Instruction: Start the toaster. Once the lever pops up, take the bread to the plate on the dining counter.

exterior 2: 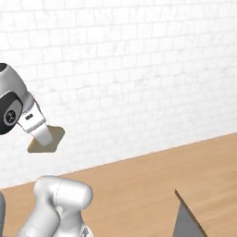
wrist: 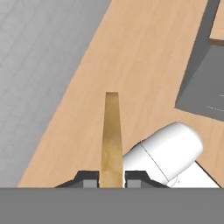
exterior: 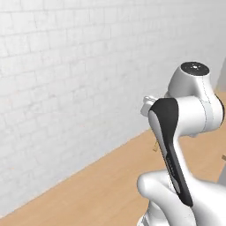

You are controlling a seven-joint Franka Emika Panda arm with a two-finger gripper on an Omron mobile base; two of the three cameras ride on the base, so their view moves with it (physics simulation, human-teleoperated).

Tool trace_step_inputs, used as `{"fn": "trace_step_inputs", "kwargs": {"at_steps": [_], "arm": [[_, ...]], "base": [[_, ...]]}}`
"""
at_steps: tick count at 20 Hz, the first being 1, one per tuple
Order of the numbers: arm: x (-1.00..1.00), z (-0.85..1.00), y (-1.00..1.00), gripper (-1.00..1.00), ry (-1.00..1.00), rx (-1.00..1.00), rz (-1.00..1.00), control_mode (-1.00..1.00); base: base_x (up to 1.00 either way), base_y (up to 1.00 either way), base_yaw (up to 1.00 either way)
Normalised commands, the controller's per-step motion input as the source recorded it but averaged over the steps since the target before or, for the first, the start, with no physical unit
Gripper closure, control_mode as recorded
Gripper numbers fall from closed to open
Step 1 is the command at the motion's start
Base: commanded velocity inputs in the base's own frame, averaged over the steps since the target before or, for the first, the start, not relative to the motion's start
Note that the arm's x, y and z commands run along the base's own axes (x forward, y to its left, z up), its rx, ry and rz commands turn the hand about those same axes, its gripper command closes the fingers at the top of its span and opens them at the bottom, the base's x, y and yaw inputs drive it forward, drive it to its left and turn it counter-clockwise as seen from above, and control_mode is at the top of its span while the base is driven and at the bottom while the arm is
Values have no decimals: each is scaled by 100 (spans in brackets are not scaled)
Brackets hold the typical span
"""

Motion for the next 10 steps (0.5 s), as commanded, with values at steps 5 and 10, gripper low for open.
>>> {"fn": "trace_step_inputs", "kwargs": {"at_steps": [5, 10], "arm": [[0, 0, 0, 100, 0, 0, 0, 100], [0, 0, 0, 100, 0, 0, 0, 100]], "base": [[79, 17, -52], [90, 4, -52]]}}
